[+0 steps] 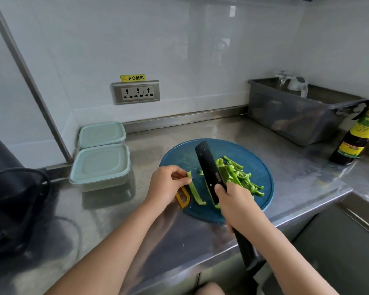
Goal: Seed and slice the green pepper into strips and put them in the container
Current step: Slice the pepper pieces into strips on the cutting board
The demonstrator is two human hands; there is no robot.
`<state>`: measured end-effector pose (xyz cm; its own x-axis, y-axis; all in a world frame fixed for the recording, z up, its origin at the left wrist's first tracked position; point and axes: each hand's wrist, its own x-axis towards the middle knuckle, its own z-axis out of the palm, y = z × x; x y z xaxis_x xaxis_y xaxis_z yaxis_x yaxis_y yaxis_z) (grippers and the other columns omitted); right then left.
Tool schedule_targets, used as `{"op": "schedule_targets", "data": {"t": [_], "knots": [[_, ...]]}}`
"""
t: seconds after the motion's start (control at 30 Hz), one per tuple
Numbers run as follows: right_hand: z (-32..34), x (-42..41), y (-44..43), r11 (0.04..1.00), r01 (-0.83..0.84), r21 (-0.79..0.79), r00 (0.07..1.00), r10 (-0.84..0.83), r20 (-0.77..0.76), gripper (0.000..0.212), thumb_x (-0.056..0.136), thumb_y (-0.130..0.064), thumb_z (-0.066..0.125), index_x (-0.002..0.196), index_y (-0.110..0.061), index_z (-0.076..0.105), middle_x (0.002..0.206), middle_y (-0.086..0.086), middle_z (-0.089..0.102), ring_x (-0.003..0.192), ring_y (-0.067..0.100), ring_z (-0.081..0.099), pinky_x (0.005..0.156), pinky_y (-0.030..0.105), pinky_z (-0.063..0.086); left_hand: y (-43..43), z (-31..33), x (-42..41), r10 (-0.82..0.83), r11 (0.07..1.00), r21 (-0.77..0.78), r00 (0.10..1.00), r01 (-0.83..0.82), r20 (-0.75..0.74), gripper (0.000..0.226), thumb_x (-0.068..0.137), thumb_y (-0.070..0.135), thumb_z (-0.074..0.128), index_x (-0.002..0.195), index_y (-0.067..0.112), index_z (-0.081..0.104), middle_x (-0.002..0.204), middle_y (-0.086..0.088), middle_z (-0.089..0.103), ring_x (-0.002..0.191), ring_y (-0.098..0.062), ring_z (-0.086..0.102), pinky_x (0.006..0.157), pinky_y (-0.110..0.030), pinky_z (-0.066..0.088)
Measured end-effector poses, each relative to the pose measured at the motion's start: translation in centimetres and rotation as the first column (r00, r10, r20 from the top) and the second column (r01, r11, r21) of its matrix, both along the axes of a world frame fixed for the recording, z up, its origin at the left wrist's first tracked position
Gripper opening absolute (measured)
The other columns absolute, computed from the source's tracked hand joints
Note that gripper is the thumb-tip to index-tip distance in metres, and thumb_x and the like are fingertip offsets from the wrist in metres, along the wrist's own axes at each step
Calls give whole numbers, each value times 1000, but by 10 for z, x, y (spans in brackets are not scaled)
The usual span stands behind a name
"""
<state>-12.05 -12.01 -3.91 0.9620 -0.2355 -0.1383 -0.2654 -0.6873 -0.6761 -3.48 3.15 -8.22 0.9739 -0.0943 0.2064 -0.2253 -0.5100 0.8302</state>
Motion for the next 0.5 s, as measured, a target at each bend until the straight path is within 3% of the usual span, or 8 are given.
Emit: {"op": "schedule_targets", "data": {"t": [0.1,0.27,0.5], "knots": [[0,-2,7,998,-57,-8,998,57,6,34,98,-29,36,69,-12,41,70,9,51,54,24,49,46,27,39,0,1,-2,28,999,21,999,-28,24,13,72,21,79,79,23,68,70,16,61,67,2,57,59,-6,40],[-5,-3,12,995,-84,-47,996,83,-20,34,99,-30,34,70,-13,39,69,6,47,55,23,50,46,28,40,2,1,-2,61,998,31,996,-63,69,18,73,24,78,87,17,72,74,11,62,70,-2,57,63,-12,41],[-11,-7,12,985,-79,-152,994,89,56,36,100,-33,35,67,-17,33,66,0,44,56,13,40,47,26,29,1,1,-1,60,998,17,998,-61,17,20,74,21,77,92,13,73,76,9,63,67,2,55,58,-4,38]]}}
